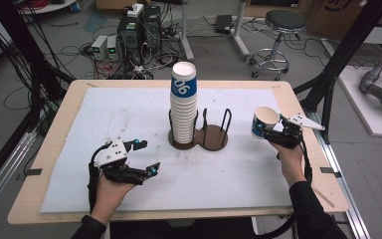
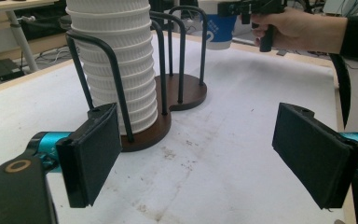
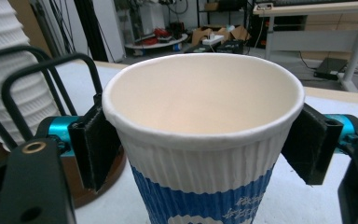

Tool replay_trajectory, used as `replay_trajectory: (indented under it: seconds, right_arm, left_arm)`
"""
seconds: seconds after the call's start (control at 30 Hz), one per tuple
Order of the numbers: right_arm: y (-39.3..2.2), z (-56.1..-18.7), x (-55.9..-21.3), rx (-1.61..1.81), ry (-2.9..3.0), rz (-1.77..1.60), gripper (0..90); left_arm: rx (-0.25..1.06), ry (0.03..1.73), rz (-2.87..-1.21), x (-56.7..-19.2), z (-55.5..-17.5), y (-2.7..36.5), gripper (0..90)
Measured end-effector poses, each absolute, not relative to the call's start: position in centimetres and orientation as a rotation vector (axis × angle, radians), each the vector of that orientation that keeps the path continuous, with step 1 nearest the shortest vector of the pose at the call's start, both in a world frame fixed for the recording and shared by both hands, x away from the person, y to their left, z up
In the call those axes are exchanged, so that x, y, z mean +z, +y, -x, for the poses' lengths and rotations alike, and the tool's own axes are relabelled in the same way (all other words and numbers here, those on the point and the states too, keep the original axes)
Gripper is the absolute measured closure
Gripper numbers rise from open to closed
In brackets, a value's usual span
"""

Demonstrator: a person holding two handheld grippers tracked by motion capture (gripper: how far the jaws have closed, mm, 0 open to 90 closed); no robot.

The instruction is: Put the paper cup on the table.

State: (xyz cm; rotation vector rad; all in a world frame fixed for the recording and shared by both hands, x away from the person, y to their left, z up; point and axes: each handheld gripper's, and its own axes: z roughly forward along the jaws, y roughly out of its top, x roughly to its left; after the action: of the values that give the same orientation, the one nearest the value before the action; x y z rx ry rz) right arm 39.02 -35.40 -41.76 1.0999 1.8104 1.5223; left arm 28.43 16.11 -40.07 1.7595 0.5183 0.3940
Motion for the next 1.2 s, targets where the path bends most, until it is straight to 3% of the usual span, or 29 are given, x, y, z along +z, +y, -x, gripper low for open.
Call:
replay_trajectory:
  seconds: [0.57,1.2]
  right_arm:
    - [-35.0,-40.5,-44.1,1.428,1.822,-1.180,21.7]
    - [-34.5,-39.5,-44.1,1.294,1.866,-1.194,16.8]
  left_arm:
    - [0.395,0.509,-1.773,-40.1,-28.3,16.0,15.5]
    - [0.386,0.489,-1.786,-40.1,-28.4,15.3,15.5]
